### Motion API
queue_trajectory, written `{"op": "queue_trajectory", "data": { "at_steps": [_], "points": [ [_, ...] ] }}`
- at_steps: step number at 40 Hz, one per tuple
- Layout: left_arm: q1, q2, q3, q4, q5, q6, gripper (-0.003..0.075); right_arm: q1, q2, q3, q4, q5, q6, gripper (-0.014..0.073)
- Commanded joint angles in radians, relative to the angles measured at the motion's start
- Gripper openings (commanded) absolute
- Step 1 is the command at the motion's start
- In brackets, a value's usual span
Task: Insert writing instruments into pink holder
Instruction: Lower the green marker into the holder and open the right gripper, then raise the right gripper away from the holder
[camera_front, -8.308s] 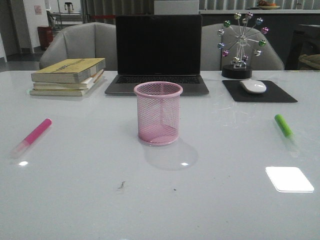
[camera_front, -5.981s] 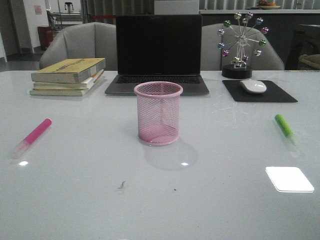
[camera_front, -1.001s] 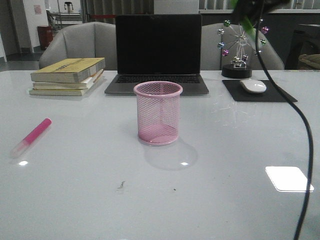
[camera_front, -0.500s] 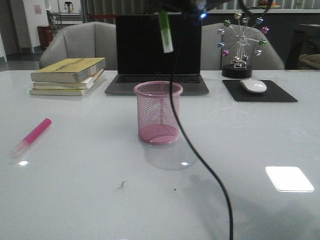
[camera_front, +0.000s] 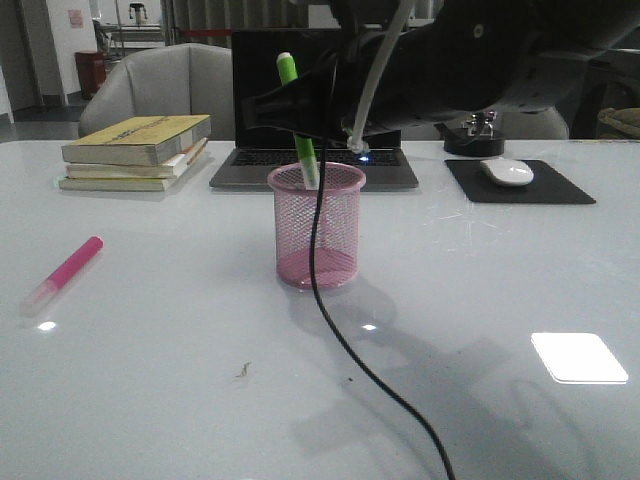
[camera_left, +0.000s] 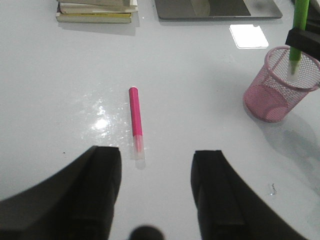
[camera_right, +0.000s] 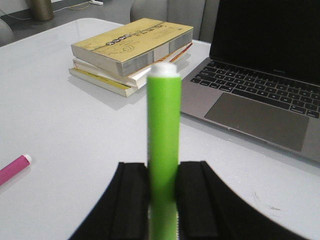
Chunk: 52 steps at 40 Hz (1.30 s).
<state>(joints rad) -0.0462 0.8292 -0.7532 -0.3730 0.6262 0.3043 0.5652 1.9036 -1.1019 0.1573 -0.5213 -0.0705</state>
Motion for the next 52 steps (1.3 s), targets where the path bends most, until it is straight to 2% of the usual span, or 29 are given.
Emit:
{"op": "queue_trajectory", "data": {
  "at_steps": [1,5,7,10,15,17,24,30,36,48,52],
  "points": [
    [-0.006,-0.004,-0.037,-0.025,-0.06,-0.005,0.04,-0.002,-0.051,-0.026,-0.002,-0.113,-0.012,0.0042],
    [-0.006,-0.004,-0.037,-0.025,-0.06,-0.005,0.0364,-0.002,-0.051,-0.026,-0.001,-0.13,-0.011,0.0044],
    [-0.006,-0.004,-0.037,-0.023,-0.06,-0.005,0.0347,-0.002,-0.051,-0.026,-0.001,-0.118,-0.011,0.0083],
    [-0.006,-0.004,-0.037,-0.019,-0.06,-0.004,0.0336,-0.002,-0.051,-0.026,-0.001,-0.086,-0.011,0.0194],
    [-0.006,-0.004,-0.037,-0.018,-0.06,-0.004,0.0333,-0.002,-0.051,-0.026,0.003,-0.05,-0.011,0.0447],
    [-0.006,-0.004,-0.037,-0.018,-0.06,-0.004,0.0333,-0.002,-0.051,-0.026,0.003,-0.051,-0.011,0.0483],
    [-0.006,-0.004,-0.037,-0.017,-0.06,-0.004,0.0333,-0.003,-0.108,-0.026,0.003,0.007,-0.013,0.0478],
    [-0.006,-0.004,-0.037,-0.011,-0.082,-0.004,0.0333,-0.04,-0.217,-0.026,0.003,0.177,-0.067,0.0478],
    [-0.006,-0.004,-0.037,0.043,-0.09,-0.004,0.0333,-0.124,-0.353,-0.026,0.002,0.389,-0.098,0.0478],
    [-0.006,-0.004,-0.037,0.088,-0.09,-0.004,0.0333,-0.331,-0.656,-0.026,-0.022,0.696,-0.098,0.0478],
    [-0.006,-0.004,-0.037,0.095,-0.094,-0.004,0.0333,-0.403,-0.751,-0.026,-0.057,0.851,-0.098,0.0478]
  ]
}}
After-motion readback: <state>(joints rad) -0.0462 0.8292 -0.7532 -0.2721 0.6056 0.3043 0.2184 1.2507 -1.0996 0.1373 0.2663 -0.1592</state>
